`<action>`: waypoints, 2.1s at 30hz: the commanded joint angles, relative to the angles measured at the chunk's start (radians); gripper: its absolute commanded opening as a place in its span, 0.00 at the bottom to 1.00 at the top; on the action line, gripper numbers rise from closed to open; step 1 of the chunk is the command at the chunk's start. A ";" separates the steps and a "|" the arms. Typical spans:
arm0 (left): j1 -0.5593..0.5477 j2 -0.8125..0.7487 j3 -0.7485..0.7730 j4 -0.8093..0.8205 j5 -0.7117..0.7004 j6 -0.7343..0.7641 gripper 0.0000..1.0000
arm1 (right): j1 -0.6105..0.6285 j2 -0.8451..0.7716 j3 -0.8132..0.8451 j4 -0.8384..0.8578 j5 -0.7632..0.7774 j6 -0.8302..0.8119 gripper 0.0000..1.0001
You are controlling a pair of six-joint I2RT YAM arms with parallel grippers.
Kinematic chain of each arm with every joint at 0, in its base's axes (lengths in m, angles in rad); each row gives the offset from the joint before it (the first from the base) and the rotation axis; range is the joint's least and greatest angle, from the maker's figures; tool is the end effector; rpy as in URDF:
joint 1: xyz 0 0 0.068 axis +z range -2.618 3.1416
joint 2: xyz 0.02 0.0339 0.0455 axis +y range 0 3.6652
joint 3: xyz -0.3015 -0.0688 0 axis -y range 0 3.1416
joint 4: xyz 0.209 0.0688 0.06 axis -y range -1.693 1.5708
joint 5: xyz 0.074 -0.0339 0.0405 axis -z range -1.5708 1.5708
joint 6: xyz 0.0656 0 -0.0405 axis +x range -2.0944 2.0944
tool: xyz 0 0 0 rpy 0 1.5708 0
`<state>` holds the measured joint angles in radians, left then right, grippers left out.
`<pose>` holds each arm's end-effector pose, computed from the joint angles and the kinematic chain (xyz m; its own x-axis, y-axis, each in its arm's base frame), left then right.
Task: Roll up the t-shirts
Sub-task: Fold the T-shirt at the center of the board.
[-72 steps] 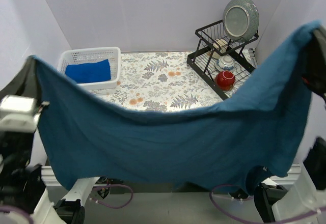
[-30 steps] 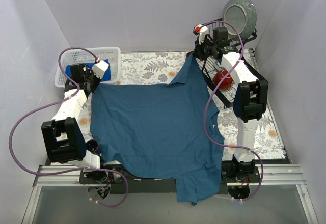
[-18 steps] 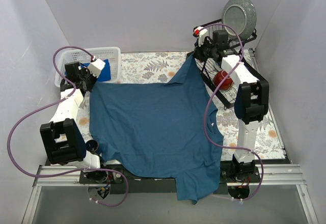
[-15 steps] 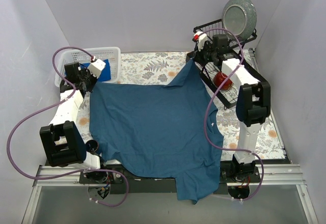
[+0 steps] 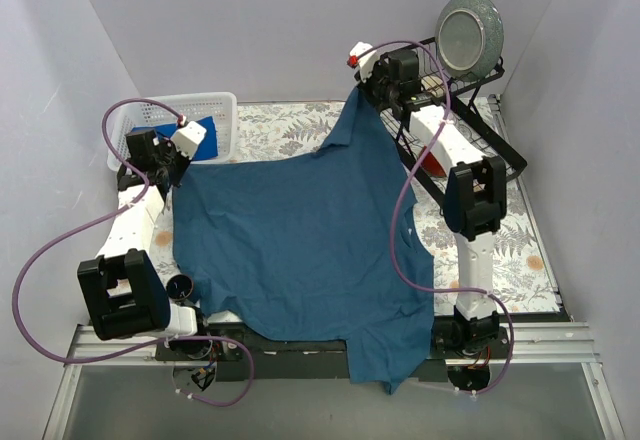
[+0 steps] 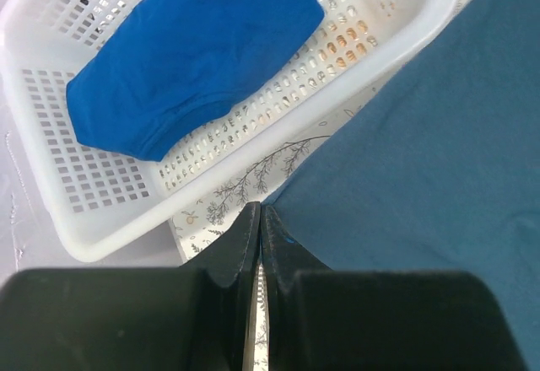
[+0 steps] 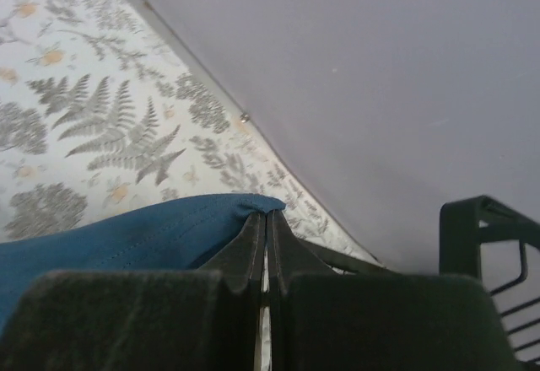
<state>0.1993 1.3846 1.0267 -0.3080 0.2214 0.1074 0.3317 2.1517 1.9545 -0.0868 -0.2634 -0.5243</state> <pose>0.2866 0.0432 0.3075 -0.6046 -0.0154 -0.7964 0.0412 0.9979 -0.0506 0.4993 0.1900 0.3450 0.0464 -0.4952 -0.8675 -0.6094 0.6741 -0.4174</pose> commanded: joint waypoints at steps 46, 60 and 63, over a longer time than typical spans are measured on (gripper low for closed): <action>0.141 -0.128 0.030 -0.534 0.291 0.736 0.00 | -0.077 -0.659 -0.592 -0.436 -0.011 -0.008 0.01; 0.144 -0.139 -0.072 -0.643 0.204 0.983 0.00 | -0.082 -0.820 -0.715 -0.631 -0.077 -0.016 0.01; 0.143 -0.162 -0.105 -0.642 0.188 1.005 0.00 | -0.080 -0.832 -0.704 -0.688 -0.103 -0.011 0.01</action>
<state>0.3386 1.2804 0.9630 -0.9154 0.4324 1.0389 0.2554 1.3613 1.2343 -0.6937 -0.3168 -0.5457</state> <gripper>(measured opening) 0.009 0.022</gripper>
